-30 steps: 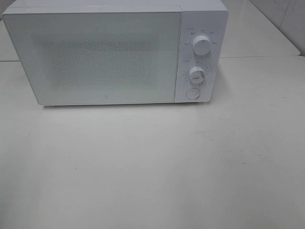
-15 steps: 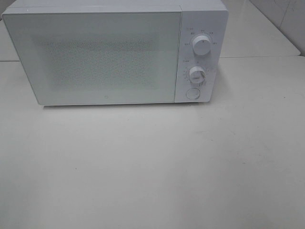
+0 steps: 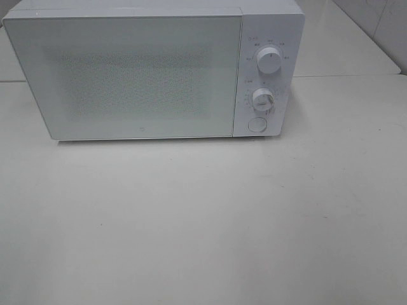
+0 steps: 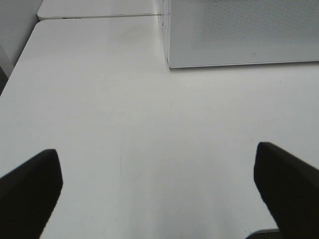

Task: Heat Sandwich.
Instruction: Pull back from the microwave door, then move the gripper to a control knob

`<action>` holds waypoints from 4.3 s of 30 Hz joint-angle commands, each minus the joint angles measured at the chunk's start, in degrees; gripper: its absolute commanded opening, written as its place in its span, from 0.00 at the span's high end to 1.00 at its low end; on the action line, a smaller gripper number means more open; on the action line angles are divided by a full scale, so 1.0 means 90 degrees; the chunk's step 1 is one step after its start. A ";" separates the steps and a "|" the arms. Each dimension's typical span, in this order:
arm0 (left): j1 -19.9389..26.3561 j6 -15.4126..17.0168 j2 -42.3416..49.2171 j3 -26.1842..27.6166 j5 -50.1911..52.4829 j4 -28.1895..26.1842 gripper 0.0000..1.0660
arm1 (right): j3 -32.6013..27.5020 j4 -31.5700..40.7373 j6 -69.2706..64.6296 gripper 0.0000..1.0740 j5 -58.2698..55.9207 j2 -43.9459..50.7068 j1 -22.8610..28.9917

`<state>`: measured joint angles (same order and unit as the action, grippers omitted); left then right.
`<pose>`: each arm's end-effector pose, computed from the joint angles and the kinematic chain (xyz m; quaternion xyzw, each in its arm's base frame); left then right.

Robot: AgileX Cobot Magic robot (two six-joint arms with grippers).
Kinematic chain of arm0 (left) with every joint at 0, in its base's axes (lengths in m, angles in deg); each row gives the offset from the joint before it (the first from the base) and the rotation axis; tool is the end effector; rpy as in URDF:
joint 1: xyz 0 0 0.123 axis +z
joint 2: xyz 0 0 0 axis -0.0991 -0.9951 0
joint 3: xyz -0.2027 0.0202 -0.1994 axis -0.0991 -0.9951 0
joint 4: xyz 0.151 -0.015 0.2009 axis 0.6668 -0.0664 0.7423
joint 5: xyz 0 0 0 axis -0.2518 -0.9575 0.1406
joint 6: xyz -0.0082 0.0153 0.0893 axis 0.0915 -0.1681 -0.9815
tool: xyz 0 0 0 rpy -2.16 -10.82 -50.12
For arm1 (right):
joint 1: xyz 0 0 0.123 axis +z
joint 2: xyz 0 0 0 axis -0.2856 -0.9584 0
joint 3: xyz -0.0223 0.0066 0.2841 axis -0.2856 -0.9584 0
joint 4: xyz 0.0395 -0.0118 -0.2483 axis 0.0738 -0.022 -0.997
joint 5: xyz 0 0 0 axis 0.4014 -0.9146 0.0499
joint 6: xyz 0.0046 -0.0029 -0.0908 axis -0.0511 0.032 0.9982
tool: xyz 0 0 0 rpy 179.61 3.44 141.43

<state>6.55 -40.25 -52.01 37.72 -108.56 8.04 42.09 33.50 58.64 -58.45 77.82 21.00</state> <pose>-0.0042 -0.0056 0.2783 0.0251 0.8469 -0.0124 0.5310 -0.0055 -0.0099 0.2810 -0.0033 0.8444 -0.0223 0.5353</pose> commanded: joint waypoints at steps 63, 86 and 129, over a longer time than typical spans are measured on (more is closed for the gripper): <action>-0.0032 0.0038 0.0178 -0.0013 0.0070 -0.0032 0.05 | 0.0146 -0.0045 0.0095 0.28 0.2394 -0.2133 -0.0057; -0.0032 0.0038 0.0178 -0.0013 0.0070 -0.0032 0.05 | 0.0146 0.0013 -0.0089 0.29 0.6188 -0.5411 -0.0057; -0.0032 0.0038 0.0178 -0.0013 0.0070 -0.0025 0.05 | -0.0840 0.4304 0.1598 0.29 1.3936 -1.0511 0.3094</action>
<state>6.55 -40.25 -51.95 37.72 -108.56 8.04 34.47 70.34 71.99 64.33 -15.97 47.65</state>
